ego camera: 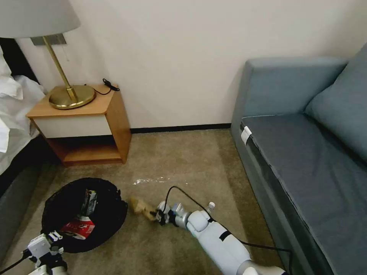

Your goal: Pick up the trash bin, then pick up the garbage on the floor and place it into the trash bin.

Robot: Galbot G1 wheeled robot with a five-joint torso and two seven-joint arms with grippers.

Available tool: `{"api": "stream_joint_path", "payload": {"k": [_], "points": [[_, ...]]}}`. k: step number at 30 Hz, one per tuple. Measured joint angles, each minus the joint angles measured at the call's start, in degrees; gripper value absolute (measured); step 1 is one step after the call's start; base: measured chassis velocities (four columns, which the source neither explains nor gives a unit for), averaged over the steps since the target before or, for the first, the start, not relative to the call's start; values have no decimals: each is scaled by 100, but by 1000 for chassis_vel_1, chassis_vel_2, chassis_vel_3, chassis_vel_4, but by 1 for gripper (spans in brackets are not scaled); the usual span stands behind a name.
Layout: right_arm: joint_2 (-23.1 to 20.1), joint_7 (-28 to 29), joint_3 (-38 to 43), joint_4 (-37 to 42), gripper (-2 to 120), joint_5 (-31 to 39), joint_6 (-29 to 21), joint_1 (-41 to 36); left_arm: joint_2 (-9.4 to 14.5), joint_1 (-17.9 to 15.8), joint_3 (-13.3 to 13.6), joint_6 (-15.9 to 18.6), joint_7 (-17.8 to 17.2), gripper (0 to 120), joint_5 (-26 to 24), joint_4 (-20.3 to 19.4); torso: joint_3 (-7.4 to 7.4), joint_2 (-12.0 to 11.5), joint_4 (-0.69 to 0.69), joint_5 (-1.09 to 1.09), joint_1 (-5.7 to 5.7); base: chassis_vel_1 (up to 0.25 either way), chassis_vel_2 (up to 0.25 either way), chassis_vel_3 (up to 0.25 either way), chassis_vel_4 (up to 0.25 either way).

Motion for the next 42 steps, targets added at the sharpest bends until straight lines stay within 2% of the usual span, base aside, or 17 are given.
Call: {"api": "stream_joint_path", "payload": {"k": [6,10,11,16,17,19,25,32,37,39,42], "points": [[-53,138,108,290,2,563,45,122,0,6,5,1,-10,2,66,-91,0,0,0,0,0,0,0,0,0],[-33,438,36,938,2,1417,137,99,0,-10,61,36,-55,2,160,-127,0,0,0,0,0,0,0,0,0],[-33,438,36,938,2,1417,137,99,0,-10,61,36,-55,2,160,-127,0,0,0,0,0,0,0,0,0],[-154,482,-401,2157,2,2351,-56,-214,1,-62,114,32,-57,2,176,-88,0,0,0,0,0,0,0,0,0],[-154,482,-401,2157,2,2351,-56,-214,1,-62,114,32,-57,2,176,-88,0,0,0,0,0,0,0,0,0],[-215,478,-639,2662,2,2551,-188,-356,0,-78,127,29,-58,2,176,-36,0,0,1,0,0,0,0,0,0],[-410,456,-1205,3303,2,2690,-392,-452,1,-101,133,28,-52,2,124,-19,-1,0,0,-1,0,0,0,0,0],[-470,425,-1687,3519,2,2580,-523,-566,0,-136,136,28,-47,2,44,-36,-1,0,1,-1,0,0,0,0,0],[-350,418,-2005,3327,2,2186,-506,-651,0,-137,160,28,-34,2,-6,-108,-1,0,1,0,0,0,0,0,0],[-240,513,-2187,2919,2,1756,-361,-640,0,-105,192,30,-23,2,-12,-141,0,0,1,-1,0,0,0,0,0],[-202,634,-2213,2743,2,1641,-296,-596,1,-85,214,29,-15,2,32,-153,0,0,1,-1,0,0,0,0,0]]}}
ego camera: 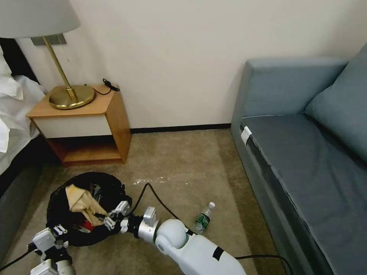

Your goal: Pick up the trash bin, then pick up the garbage on the floor and place it into the trash bin.

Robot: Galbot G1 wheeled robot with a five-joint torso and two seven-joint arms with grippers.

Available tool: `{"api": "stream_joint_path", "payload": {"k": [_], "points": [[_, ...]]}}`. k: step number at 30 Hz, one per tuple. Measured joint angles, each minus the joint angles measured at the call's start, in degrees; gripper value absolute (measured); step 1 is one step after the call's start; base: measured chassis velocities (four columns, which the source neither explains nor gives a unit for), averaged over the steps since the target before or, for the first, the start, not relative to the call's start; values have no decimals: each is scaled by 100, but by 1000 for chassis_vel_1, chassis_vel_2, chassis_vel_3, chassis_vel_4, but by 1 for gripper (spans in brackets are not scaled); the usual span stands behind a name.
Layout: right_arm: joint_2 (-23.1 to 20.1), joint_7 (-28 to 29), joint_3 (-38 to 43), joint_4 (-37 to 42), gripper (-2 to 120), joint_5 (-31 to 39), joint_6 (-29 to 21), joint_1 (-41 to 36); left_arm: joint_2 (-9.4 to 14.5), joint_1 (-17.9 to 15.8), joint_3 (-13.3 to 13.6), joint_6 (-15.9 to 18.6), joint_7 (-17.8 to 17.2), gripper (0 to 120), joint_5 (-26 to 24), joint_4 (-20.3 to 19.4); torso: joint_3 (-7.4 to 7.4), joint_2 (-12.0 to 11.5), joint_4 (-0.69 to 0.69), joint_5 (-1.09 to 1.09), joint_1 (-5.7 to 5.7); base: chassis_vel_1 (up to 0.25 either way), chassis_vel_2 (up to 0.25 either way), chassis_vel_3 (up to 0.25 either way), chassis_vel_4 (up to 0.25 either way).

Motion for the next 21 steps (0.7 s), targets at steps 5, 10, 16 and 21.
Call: {"api": "stream_joint_path", "payload": {"k": [5,10,16,21], "points": [[-47,201,47,-141,19,-47,87,105,0,21,24,-17,5,2,142,-6,0,0,0,0,0,0,0,0,0],[-120,296,123,-130,39,-217,171,73,0,20,5,-19,8,2,175,-6,0,0,-1,0,0,0,0,0,0],[-144,443,295,-55,60,-559,333,-143,0,23,-62,29,8,2,119,-21,0,0,0,1,0,0,0,0,0],[-254,509,522,234,77,-560,337,-261,0,17,-81,76,8,2,48,-64,0,0,0,1,0,0,0,0,0]]}}
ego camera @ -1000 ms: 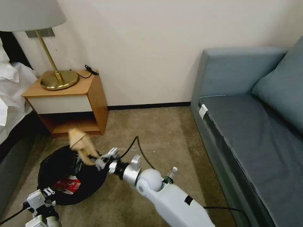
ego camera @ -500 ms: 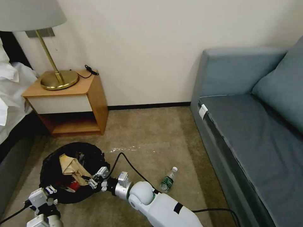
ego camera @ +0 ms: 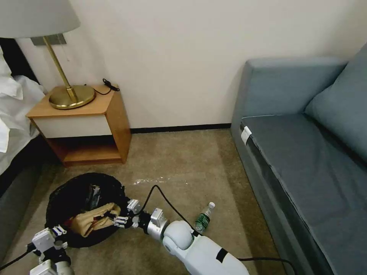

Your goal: Pick up the trash bin, then pick up the garbage on the floor and place it into the trash bin.

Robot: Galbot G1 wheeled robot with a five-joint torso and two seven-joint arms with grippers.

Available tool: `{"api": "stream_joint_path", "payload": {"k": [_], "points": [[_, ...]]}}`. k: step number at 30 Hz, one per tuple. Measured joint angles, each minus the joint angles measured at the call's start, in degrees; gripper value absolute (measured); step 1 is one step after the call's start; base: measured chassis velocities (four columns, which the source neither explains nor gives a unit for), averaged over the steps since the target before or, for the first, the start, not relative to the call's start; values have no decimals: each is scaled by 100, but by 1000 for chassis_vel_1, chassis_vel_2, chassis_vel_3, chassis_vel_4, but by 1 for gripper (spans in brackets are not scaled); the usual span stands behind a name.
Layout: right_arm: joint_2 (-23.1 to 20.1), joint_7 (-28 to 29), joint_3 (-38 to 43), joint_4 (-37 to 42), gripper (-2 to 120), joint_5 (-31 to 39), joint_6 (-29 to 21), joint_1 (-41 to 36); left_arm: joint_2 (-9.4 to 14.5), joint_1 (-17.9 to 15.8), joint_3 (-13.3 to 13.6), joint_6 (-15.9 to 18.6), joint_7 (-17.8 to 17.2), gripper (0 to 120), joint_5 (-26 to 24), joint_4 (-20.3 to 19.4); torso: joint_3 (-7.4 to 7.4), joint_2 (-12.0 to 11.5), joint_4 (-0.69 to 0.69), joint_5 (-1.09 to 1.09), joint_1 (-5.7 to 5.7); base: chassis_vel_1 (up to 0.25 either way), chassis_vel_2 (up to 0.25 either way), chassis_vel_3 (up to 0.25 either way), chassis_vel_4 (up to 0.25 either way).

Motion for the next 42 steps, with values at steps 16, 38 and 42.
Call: {"api": "stream_joint_path", "payload": {"k": [16,38,42], "points": [[-1030,76,712,858,100,127,-98,-511,0,-101,30,21,43,2,-303,254,0,0,-2,0,0,0,0,0,0],[-1090,446,213,1137,100,249,-1375,-287,0,-76,-100,-74,72,2,-256,365,0,0,0,0,0,0,0,0,0],[-1191,532,180,1136,100,263,-1585,-309,0,-79,-115,-77,72,2,-267,353,0,0,0,0,0,0,0,0,0]]}}
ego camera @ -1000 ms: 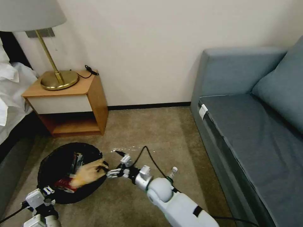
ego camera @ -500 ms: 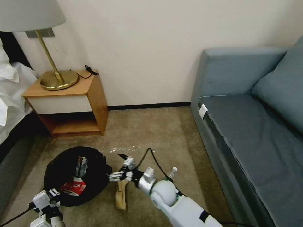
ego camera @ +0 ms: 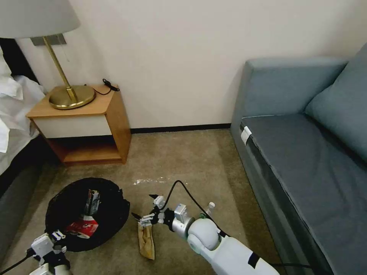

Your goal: Pick up the trash bin, then pick up the garbage on the floor and place it into the trash bin.

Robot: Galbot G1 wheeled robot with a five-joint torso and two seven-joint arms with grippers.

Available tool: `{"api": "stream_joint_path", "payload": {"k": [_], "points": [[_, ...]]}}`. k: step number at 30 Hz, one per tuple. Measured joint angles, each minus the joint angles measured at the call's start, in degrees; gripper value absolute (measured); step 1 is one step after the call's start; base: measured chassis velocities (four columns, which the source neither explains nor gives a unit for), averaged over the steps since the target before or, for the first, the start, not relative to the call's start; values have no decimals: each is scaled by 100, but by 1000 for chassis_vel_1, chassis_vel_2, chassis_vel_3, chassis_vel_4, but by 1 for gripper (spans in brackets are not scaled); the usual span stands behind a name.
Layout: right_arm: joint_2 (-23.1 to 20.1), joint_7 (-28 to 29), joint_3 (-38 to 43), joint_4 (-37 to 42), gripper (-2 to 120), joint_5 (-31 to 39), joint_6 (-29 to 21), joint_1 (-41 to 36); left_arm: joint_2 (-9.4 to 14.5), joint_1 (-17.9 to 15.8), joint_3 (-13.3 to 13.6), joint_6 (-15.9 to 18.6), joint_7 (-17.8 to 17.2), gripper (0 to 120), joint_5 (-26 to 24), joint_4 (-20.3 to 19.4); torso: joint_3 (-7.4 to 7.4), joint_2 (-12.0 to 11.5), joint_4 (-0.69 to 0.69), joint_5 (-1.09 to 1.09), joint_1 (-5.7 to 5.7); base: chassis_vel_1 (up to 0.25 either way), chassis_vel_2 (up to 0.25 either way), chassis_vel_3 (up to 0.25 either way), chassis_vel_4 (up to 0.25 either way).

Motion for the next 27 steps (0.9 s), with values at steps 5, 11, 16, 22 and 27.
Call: {"api": "stream_joint_path", "payload": {"k": [5,11,16,22,27], "points": [[-73,76,-188,-194,100,141,-218,131,0,4,-7,0,-5,2,19,-105,0,0,0,0,0,0,0,0,0],[66,184,-706,-872,100,380,-532,648,0,84,-13,-7,-13,2,133,-391,0,0,0,0,0,0,0,0,0],[337,250,-901,-1475,100,404,-599,943,0,154,-62,-26,-33,2,110,-498,0,0,1,0,0,0,0,0,0],[589,274,-955,-2110,100,335,-578,1132,0,235,-73,-93,-63,2,95,-538,0,0,1,-1,0,0,0,0,0],[743,272,-1022,-2503,100,298,-529,1210,0,243,-73,-82,-77,2,91,-603,0,0,0,-1,0,0,0,0,0]]}}
